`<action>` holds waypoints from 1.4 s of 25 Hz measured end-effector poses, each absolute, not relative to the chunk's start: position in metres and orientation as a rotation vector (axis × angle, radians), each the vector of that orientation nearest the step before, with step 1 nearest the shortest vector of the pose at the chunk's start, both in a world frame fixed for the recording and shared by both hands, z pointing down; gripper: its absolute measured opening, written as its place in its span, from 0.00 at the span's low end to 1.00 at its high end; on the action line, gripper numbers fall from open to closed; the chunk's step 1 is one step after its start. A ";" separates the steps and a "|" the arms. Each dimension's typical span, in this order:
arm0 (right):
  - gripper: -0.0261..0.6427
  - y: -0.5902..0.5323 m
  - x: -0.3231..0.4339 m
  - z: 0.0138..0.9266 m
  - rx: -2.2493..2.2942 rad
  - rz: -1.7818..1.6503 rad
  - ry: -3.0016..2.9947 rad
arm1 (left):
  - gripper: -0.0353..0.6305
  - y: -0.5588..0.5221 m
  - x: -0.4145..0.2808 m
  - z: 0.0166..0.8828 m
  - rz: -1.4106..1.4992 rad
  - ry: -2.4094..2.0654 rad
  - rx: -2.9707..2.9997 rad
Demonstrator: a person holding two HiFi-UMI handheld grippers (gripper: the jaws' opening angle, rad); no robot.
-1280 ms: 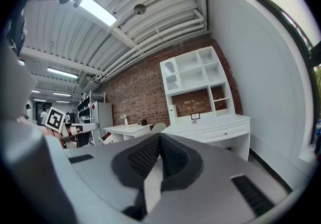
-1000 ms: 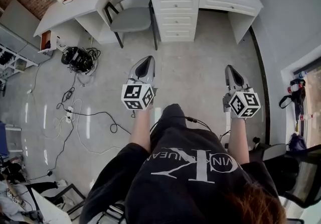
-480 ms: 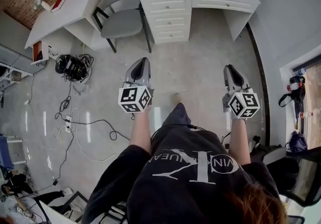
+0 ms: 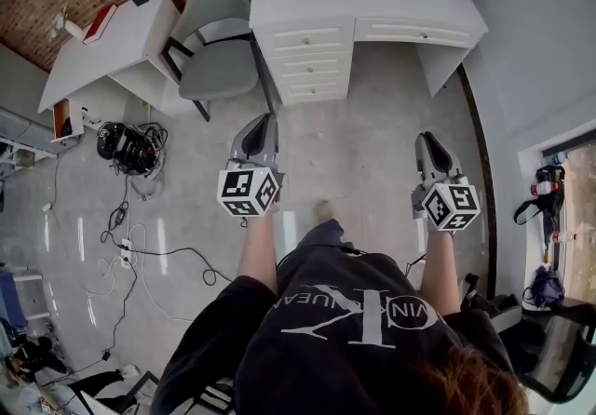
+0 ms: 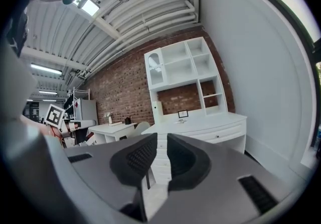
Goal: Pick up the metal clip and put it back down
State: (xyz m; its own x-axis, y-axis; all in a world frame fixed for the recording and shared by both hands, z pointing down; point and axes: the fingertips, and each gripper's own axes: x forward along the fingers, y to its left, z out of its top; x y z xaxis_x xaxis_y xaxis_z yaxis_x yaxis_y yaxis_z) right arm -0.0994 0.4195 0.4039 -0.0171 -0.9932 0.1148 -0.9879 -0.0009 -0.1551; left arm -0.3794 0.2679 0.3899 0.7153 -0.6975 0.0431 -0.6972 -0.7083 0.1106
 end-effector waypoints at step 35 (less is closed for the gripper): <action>0.10 0.246 -0.030 0.423 -2.170 -0.400 2.143 | 0.06 0.107 -0.315 0.422 0.056 -1.067 2.770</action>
State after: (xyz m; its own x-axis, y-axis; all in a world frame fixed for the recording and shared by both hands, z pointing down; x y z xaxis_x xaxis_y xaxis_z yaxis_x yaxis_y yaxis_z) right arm -0.0298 0.2462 0.4229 -0.0037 -0.9905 0.1375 -0.9734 -0.0279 -0.2275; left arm -0.3148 0.1065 0.4216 0.7431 -0.6622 0.0963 -0.6686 -0.7290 0.1469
